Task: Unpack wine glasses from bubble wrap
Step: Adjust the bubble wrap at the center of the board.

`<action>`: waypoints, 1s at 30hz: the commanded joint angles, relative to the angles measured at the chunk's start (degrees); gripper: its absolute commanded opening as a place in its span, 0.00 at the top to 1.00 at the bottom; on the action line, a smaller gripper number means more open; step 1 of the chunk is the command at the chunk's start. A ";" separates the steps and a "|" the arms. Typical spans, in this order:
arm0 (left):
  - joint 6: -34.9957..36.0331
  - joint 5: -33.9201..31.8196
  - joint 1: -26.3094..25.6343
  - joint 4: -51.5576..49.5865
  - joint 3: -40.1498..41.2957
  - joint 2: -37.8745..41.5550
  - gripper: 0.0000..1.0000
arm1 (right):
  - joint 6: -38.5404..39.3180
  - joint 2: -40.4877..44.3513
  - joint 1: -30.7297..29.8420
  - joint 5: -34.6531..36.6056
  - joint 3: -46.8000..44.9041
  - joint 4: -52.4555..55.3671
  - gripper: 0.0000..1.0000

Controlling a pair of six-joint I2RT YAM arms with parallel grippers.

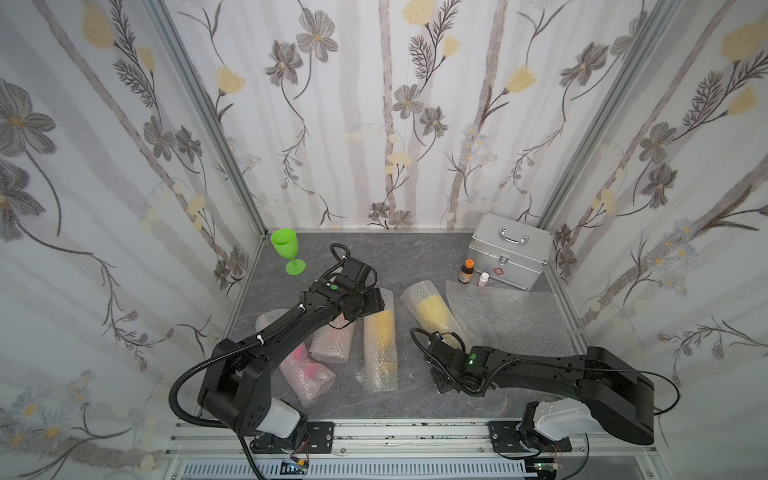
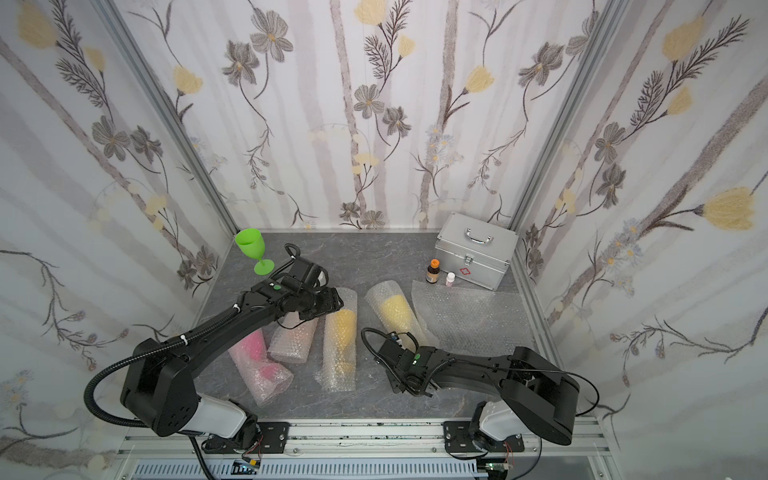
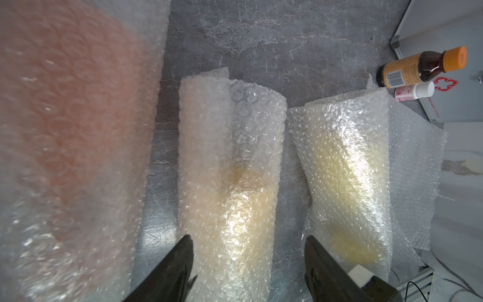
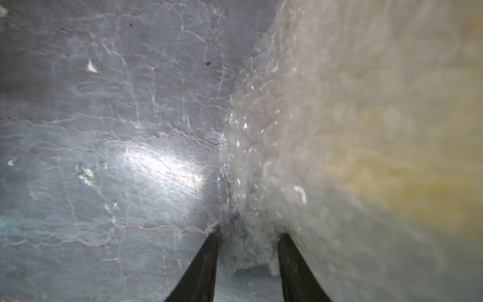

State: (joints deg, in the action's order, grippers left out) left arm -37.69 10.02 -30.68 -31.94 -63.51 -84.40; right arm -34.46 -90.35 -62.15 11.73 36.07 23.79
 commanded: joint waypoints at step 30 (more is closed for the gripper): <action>-4.98 4.95 -3.86 5.38 -0.94 0.33 0.31 | -8.55 32.50 14.72 -16.34 -11.54 -17.84 1.00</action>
State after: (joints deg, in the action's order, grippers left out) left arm -40.64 13.47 -33.10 -29.41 -63.70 -83.11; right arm -39.81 -61.23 -49.28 -1.50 27.03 11.25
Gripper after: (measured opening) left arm 0.691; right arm 0.048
